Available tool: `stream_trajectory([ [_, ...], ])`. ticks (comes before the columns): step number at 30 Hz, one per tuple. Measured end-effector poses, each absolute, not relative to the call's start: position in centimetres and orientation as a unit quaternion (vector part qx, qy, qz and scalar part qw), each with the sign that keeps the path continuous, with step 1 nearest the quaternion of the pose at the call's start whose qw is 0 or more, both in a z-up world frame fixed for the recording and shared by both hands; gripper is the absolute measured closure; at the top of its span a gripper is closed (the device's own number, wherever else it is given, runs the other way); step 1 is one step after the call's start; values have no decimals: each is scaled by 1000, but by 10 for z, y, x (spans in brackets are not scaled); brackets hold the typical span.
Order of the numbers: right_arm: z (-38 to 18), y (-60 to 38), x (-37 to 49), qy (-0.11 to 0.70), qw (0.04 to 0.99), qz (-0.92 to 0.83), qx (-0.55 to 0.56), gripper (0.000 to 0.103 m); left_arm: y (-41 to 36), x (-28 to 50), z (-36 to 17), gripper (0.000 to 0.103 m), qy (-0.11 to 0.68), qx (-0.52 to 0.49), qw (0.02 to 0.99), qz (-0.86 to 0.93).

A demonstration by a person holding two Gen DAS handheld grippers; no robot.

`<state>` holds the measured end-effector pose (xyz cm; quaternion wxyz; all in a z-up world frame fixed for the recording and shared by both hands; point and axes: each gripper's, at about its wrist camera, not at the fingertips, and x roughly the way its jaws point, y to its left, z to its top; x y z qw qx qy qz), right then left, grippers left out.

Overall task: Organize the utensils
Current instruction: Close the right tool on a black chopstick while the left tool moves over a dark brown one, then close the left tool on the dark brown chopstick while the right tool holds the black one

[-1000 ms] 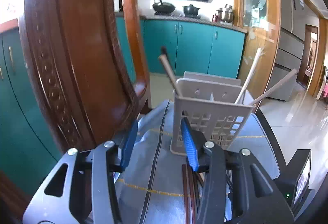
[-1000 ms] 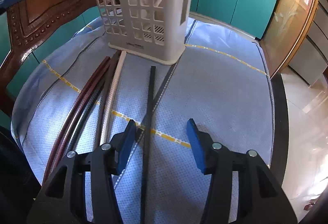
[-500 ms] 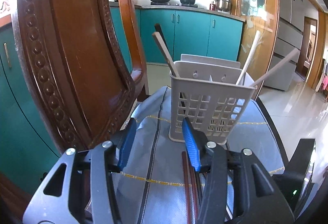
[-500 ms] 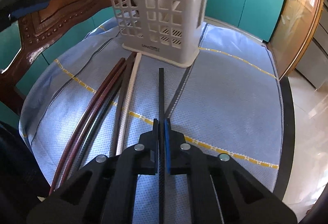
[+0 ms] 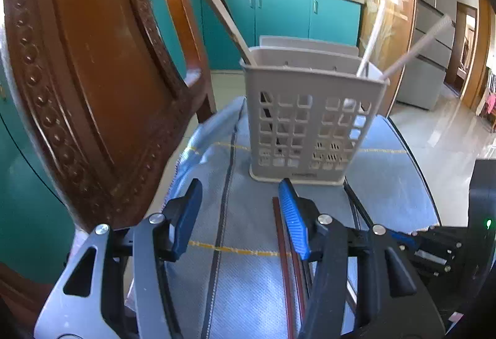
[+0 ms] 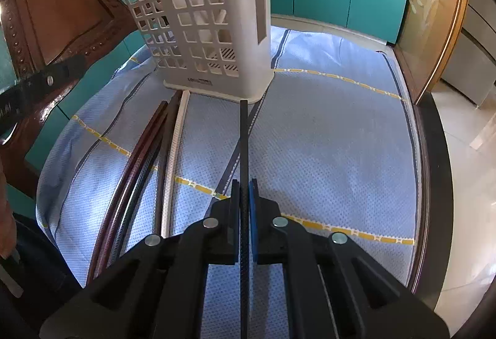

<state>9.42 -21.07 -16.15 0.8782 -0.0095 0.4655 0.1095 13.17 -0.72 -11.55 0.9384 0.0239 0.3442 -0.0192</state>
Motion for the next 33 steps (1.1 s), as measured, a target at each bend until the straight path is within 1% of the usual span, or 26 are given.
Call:
stream_trajectory([
  [9,-161,-225,95,465,880,93,10,97,-13,128,-123,50,357,46,933,-31],
  [10,-160,-226,95,465,880,94,12,97,-13,129,-126,53,369,44,928,-39],
  [11,-160,-227,95,465,880,95,16,97,-13,132,-129,62,380,39,923,-47],
  [12,-159,-228,95,464,880,96,19,97,-11,134,-134,66,397,26,915,-57],
  [15,-156,-227,94,460,882,100,23,97,-5,139,-147,71,435,-4,898,-71],
  [24,-154,-226,98,465,878,103,35,95,-5,154,-181,71,497,-32,864,-81],
  [26,-154,-226,98,465,878,102,37,93,-10,157,-187,71,504,-27,859,-85],
  [30,-154,-228,100,466,880,90,33,79,-22,160,-197,70,509,1,858,-76],
  [31,-155,-228,100,466,880,86,30,77,-23,161,-199,68,508,2,858,-75],
  [33,-157,-229,101,467,881,79,25,75,-26,163,-202,68,510,7,858,-68],
])
